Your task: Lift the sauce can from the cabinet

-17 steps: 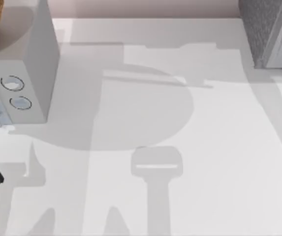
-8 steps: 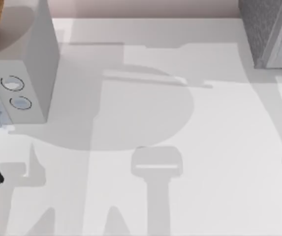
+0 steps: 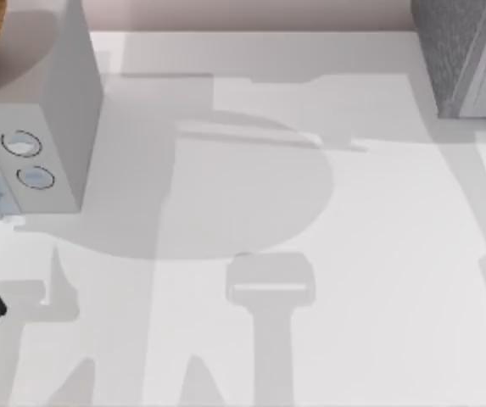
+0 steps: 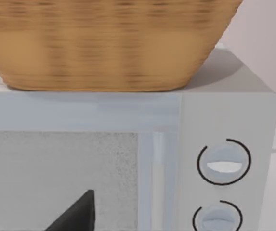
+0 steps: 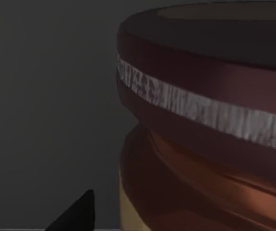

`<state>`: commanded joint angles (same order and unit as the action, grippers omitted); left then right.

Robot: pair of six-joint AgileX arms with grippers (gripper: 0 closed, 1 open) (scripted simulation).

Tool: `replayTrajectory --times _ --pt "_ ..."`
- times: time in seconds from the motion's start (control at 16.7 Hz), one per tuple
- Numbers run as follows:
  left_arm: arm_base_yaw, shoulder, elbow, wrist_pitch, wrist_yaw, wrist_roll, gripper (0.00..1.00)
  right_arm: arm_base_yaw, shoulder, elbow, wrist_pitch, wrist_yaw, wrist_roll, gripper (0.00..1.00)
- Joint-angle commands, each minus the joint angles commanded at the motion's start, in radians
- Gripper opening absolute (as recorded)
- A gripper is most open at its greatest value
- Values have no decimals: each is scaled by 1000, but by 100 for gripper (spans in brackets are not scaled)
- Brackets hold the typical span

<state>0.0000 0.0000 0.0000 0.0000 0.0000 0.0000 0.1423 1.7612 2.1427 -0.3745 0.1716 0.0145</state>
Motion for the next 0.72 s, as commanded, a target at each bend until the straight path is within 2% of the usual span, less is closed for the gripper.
replayTrajectory --times 0.72 --pt "0 0 0 0 0 0 100 0 0 0 0 0 0 10"
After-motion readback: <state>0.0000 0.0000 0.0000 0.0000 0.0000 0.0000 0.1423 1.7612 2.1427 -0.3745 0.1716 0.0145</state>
